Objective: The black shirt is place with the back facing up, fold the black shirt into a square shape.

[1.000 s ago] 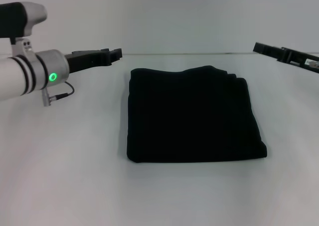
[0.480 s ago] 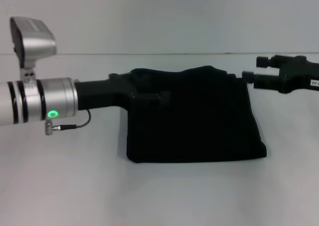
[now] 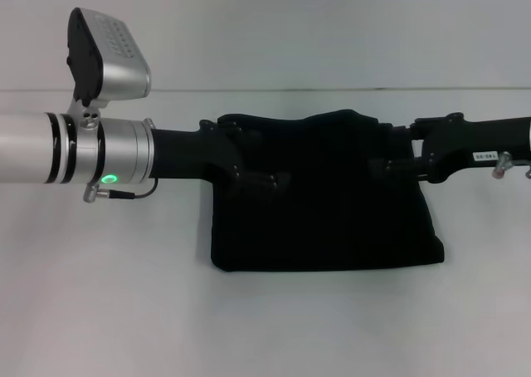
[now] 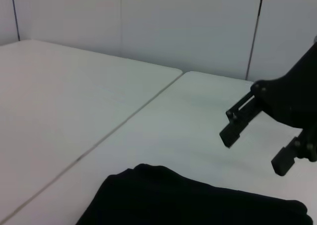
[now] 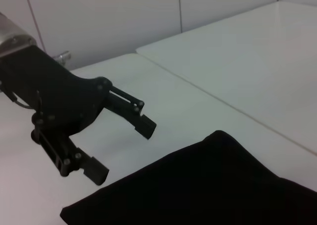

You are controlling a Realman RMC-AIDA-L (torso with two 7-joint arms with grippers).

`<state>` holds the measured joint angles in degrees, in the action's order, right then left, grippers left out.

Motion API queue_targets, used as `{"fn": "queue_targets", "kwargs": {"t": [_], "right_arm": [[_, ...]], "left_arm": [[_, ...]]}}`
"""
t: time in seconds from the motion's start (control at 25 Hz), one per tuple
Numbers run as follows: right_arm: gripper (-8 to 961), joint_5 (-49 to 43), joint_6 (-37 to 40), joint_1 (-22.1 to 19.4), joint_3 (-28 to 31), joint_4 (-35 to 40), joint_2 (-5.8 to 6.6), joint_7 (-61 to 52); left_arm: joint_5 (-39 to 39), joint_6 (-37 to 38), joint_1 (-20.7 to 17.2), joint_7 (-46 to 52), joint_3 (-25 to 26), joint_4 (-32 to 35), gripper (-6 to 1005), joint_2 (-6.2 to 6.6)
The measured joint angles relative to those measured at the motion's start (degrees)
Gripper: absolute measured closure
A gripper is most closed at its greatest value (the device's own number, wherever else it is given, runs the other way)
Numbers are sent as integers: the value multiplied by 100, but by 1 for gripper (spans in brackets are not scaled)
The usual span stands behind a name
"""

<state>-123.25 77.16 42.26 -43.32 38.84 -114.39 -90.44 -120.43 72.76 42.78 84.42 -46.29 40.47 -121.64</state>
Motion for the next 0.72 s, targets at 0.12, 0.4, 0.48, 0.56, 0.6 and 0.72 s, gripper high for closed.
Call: {"fn": "queue_targets", "kwargs": {"t": [0.12, 0.4, 0.48, 0.56, 0.6, 0.72], "right_arm": [[170, -9, -18, 4, 8, 30, -18, -30], [178, -1, -31, -42, 39, 35, -38, -50], [177, -6, -35, -48, 30, 36, -41, -91], [177, -10, -38, -59, 27, 36, -42, -119], [177, -11, -38, -66, 32, 36, -45, -122], [178, -8, -41, -76, 45, 38, -50, -123]], "left_arm": [[-21, -14, -35, -29, 2, 45, 97, -8], [-68, -104, -105, -39, 26, 57, 96, -9], [-73, -120, -115, -40, 19, 58, 96, -12], [-76, -132, -119, -41, 10, 58, 97, -16], [-77, -132, -120, -42, 7, 57, 97, -18], [-77, -132, -121, -43, 3, 46, 97, -18]]}}
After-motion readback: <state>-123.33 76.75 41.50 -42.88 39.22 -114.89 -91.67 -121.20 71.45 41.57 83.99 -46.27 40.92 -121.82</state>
